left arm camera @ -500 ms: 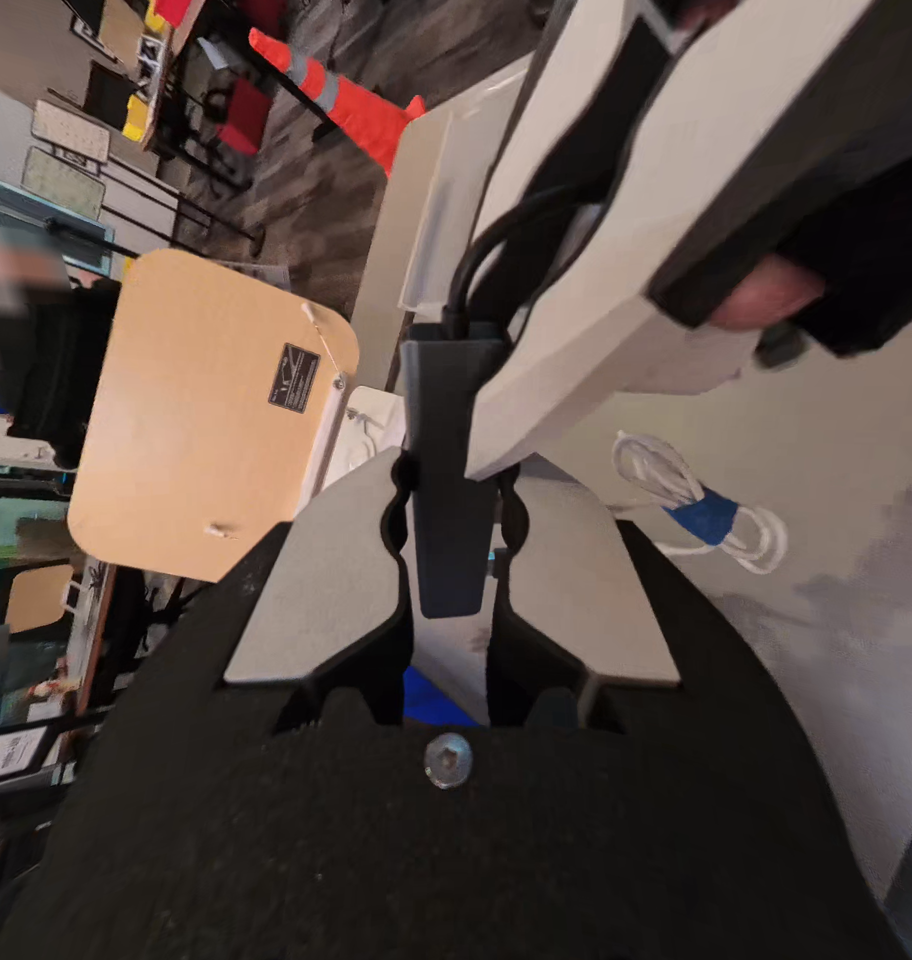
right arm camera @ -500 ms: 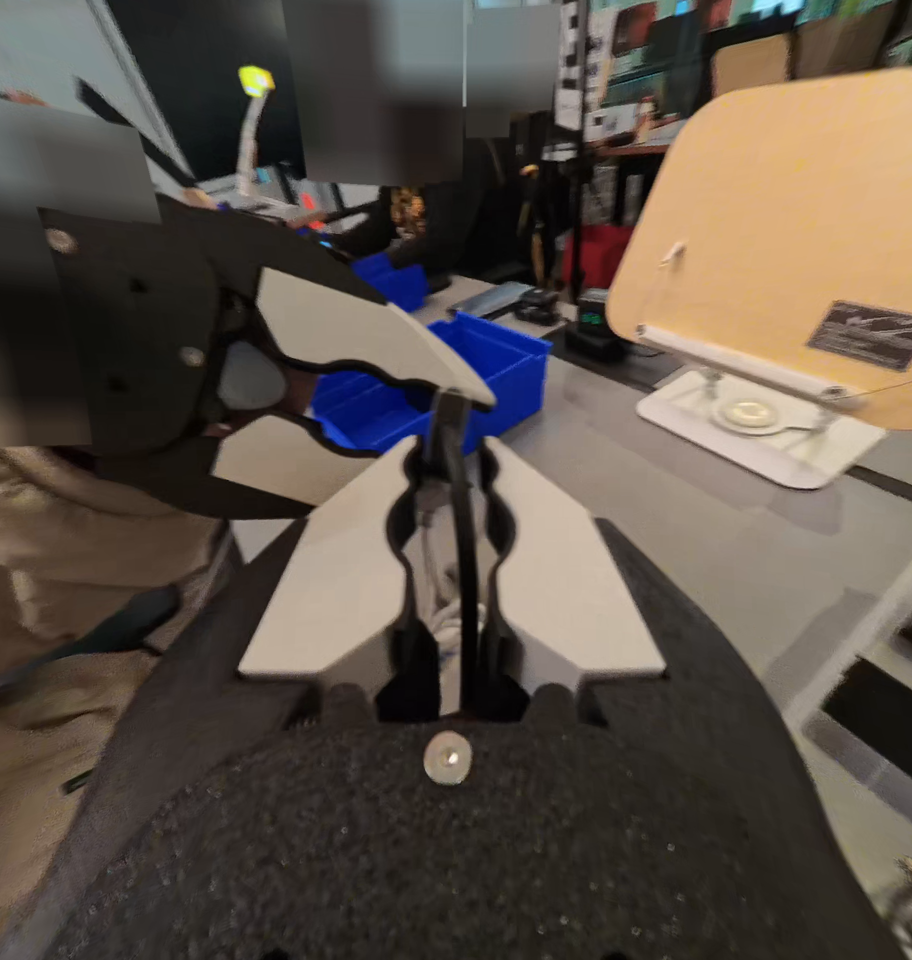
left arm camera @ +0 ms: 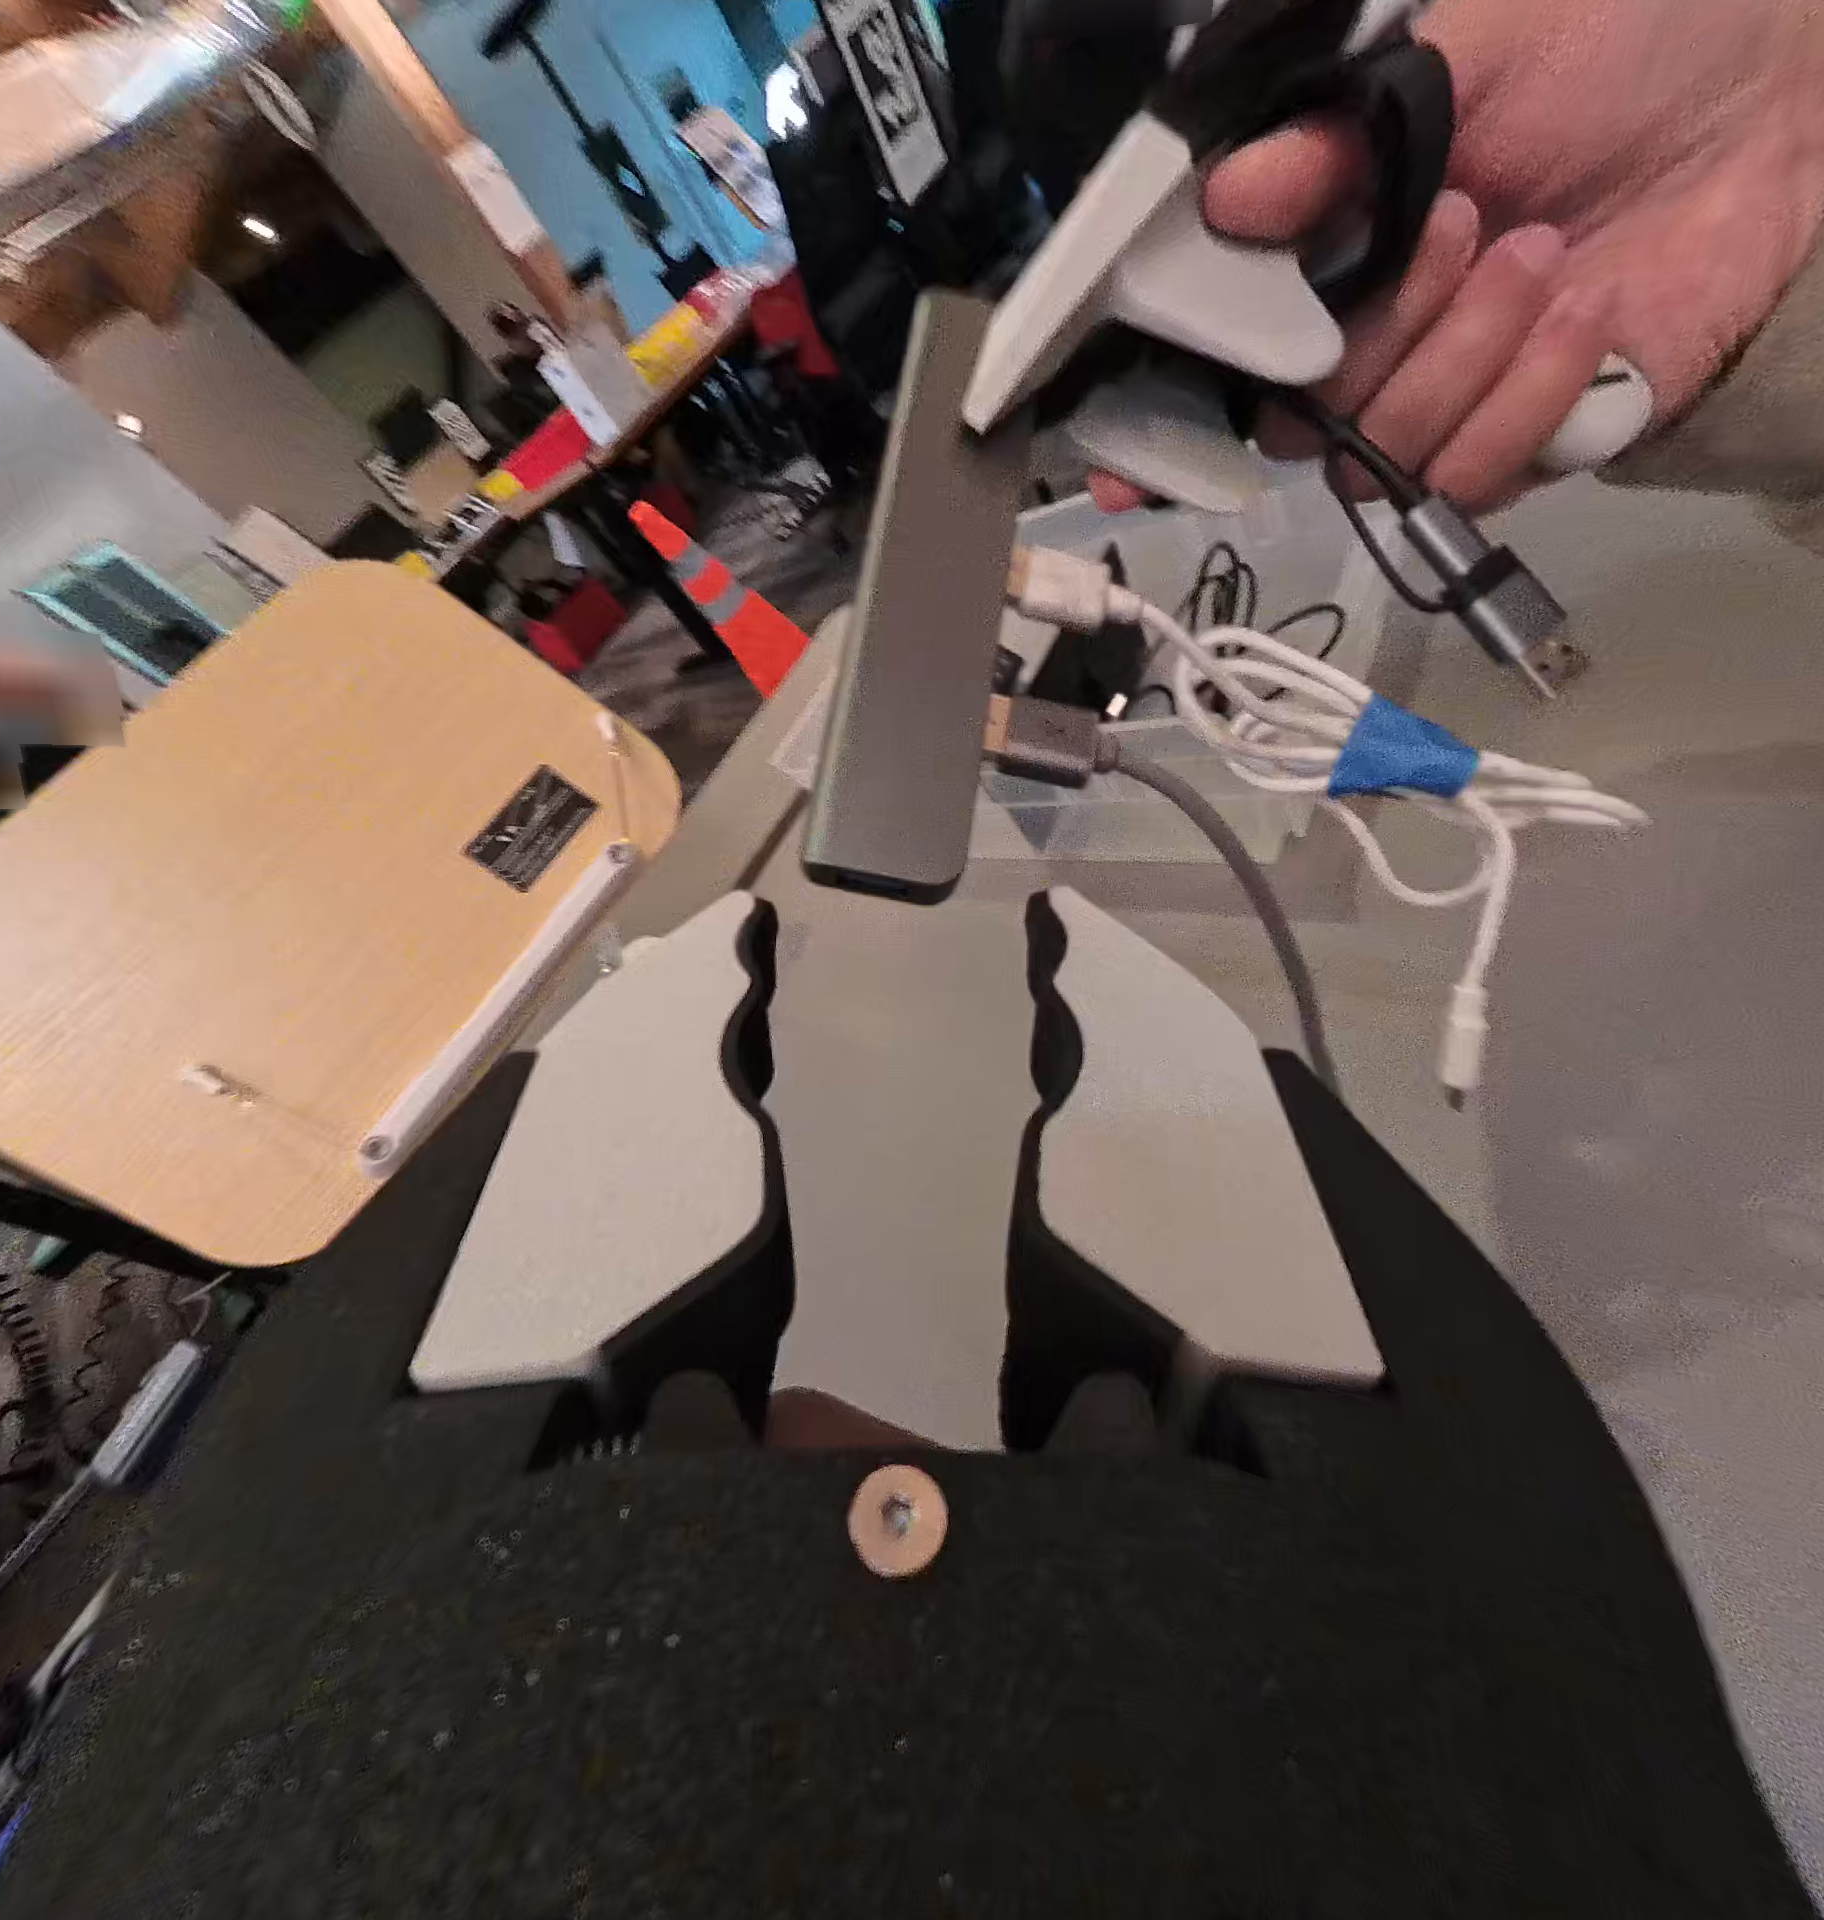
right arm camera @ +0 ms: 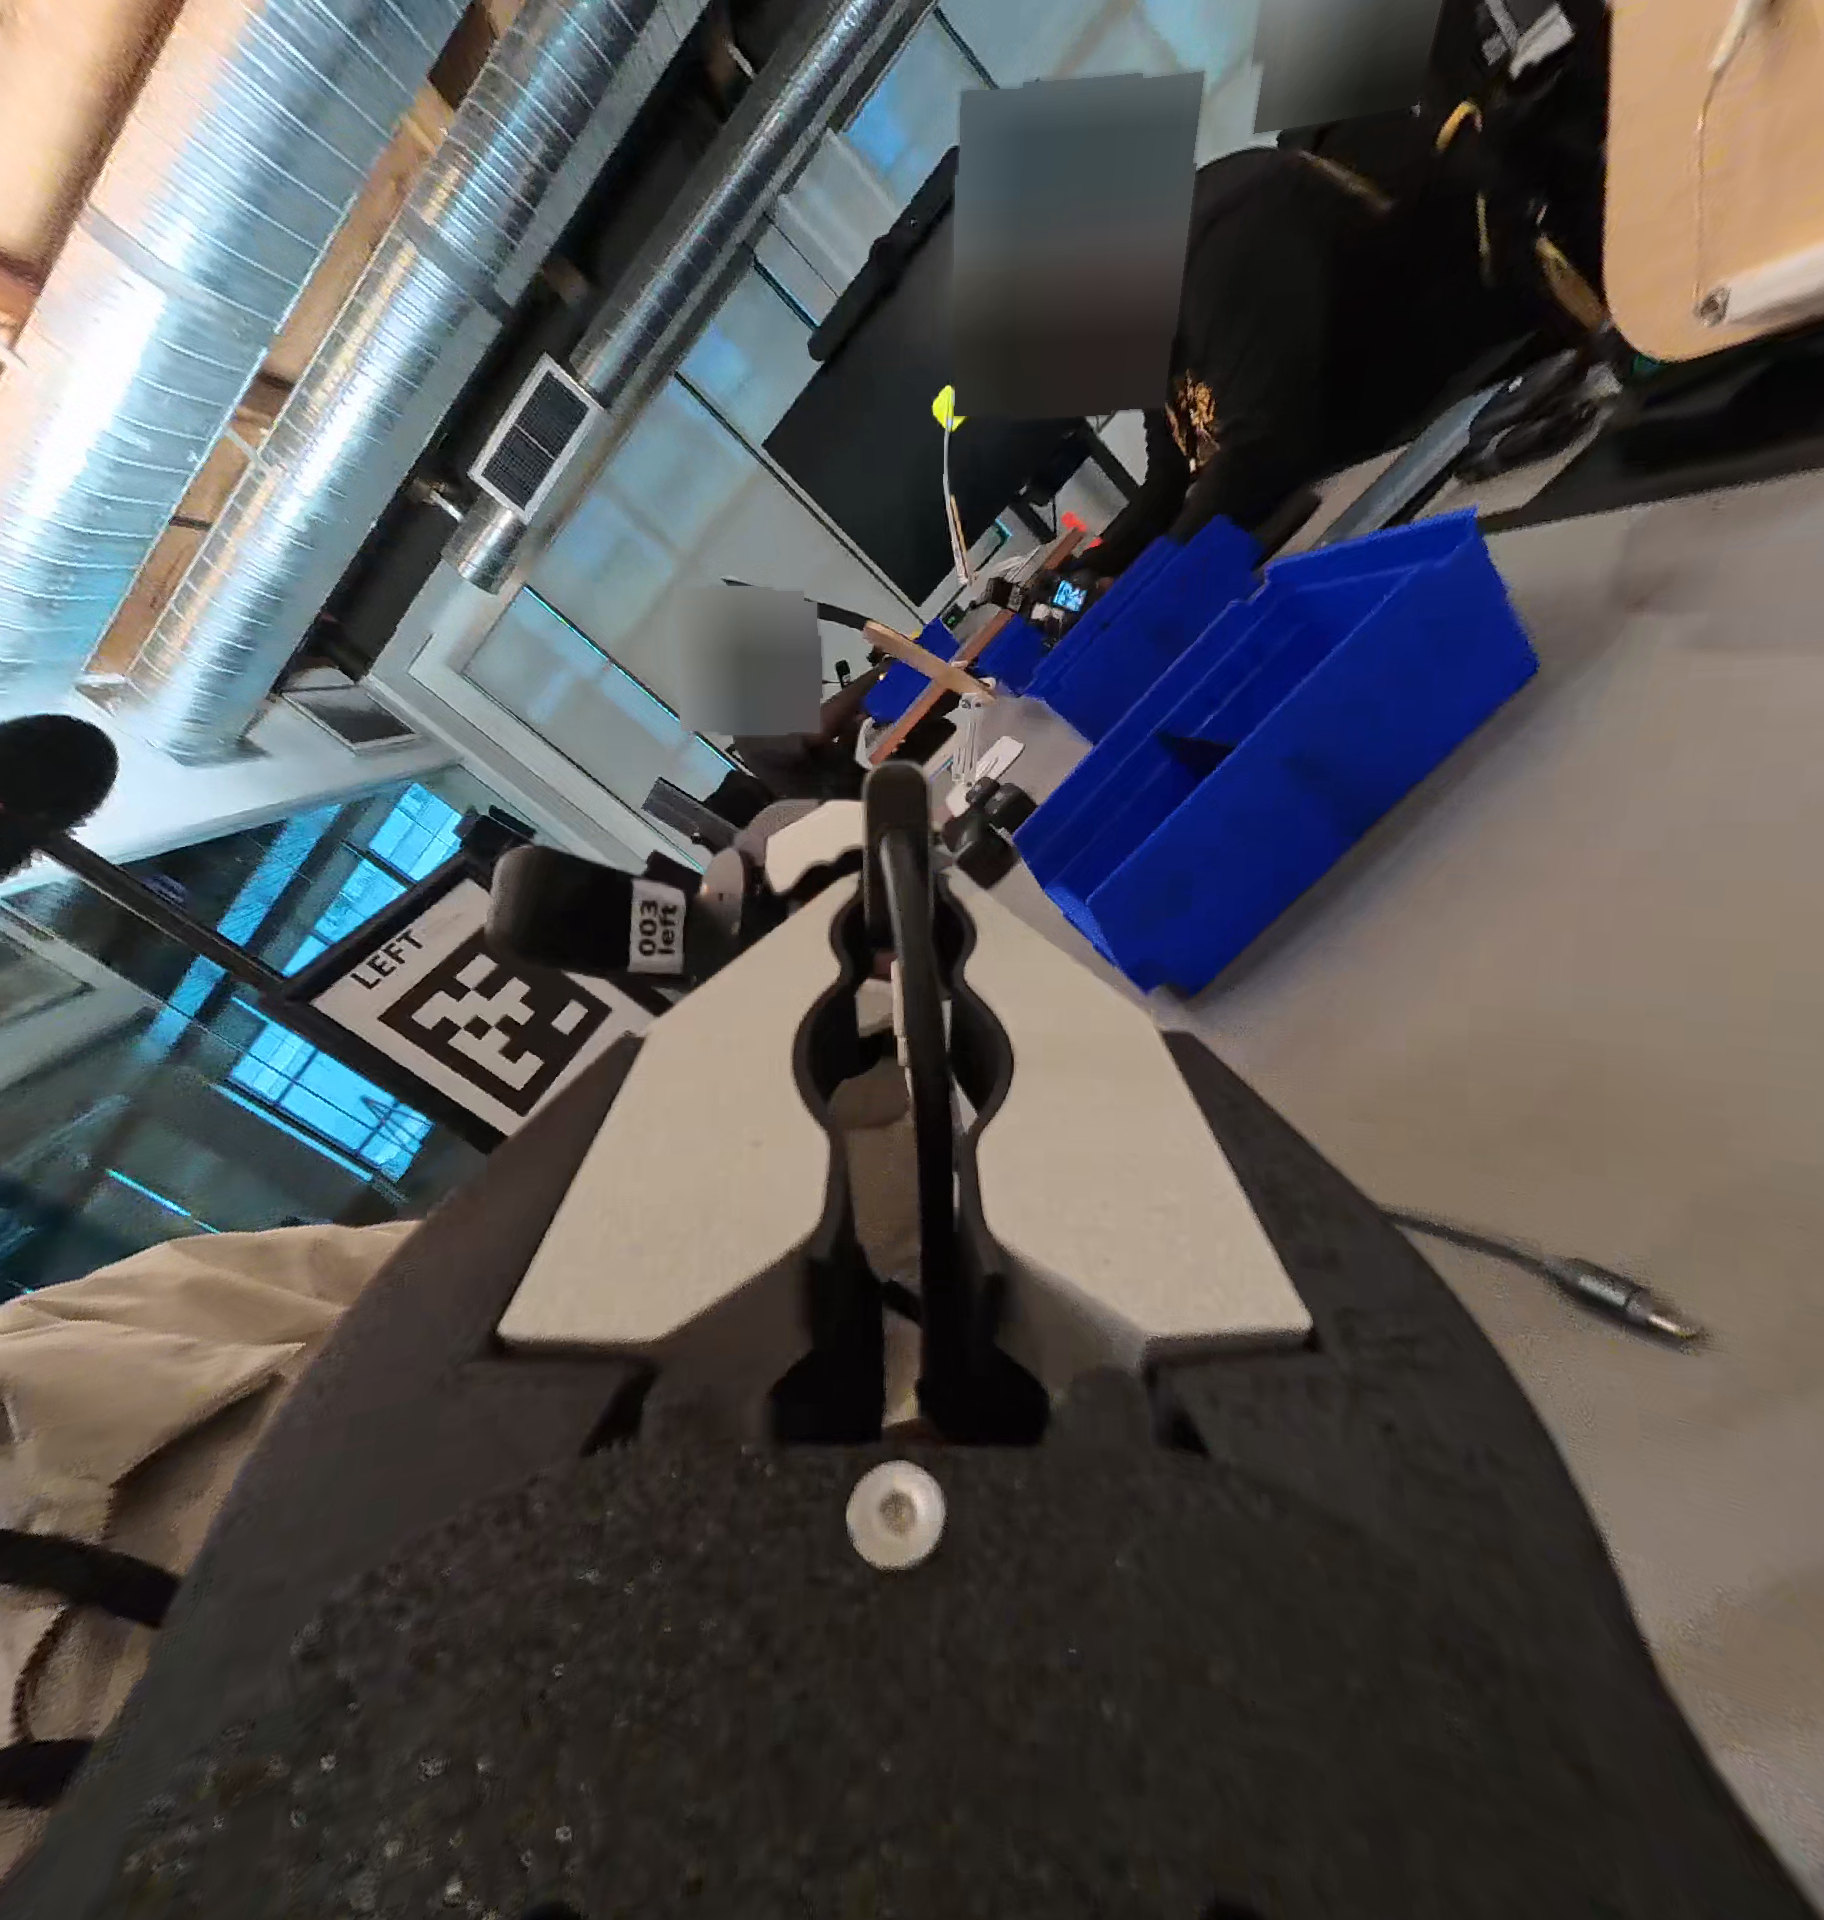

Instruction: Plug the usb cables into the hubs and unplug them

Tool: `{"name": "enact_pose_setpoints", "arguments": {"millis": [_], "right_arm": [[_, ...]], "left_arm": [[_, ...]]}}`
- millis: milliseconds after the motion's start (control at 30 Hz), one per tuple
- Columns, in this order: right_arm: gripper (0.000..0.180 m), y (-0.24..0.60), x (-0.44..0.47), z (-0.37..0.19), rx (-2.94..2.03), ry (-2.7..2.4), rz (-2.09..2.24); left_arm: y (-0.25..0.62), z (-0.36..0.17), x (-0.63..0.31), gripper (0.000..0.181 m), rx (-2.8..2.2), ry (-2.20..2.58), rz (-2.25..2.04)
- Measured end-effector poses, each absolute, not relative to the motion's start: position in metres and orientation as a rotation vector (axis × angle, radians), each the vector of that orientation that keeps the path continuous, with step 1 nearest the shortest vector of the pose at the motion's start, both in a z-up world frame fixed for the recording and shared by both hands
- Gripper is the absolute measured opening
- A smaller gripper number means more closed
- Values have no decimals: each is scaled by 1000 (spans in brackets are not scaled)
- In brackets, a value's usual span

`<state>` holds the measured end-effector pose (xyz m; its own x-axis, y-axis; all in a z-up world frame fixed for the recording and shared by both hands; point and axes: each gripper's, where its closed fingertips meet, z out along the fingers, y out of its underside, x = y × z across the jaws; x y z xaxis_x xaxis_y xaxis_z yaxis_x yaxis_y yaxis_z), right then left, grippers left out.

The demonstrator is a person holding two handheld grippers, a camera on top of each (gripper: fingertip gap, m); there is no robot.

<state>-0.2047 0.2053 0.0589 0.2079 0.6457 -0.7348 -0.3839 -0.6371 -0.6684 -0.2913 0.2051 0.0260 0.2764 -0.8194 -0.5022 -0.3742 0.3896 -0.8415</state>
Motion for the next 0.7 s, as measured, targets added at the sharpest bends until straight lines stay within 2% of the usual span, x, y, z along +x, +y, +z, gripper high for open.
{"name": "enact_pose_setpoints", "arguments": {"millis": [133, 233, 300, 367, 533, 700], "right_arm": [[8, 201, -221, 45, -1674, -277, 1701], [8, 190, -237, 46, -1630, -298, 1919], [9, 195, -243, 27, -1735, -318, 1808], [8, 199, -246, 16, -1795, -325, 1731], [9, 196, -255, 10, -1852, -389, 1641], [9, 197, -251, 11, -1854, -380, 1620]], "left_arm": [[194, 22, -299, 55, -1237, 1279, -615], [193, 8, -302, 52, -1225, 1362, -537], [183, 6, -301, 49, -1205, 1407, -569], [184, -5, -303, 40, -1244, 1468, -504], [193, -38, -304, 40, -1350, 1585, -302], [196, -38, -298, 37, -1379, 1546, -328]]}}
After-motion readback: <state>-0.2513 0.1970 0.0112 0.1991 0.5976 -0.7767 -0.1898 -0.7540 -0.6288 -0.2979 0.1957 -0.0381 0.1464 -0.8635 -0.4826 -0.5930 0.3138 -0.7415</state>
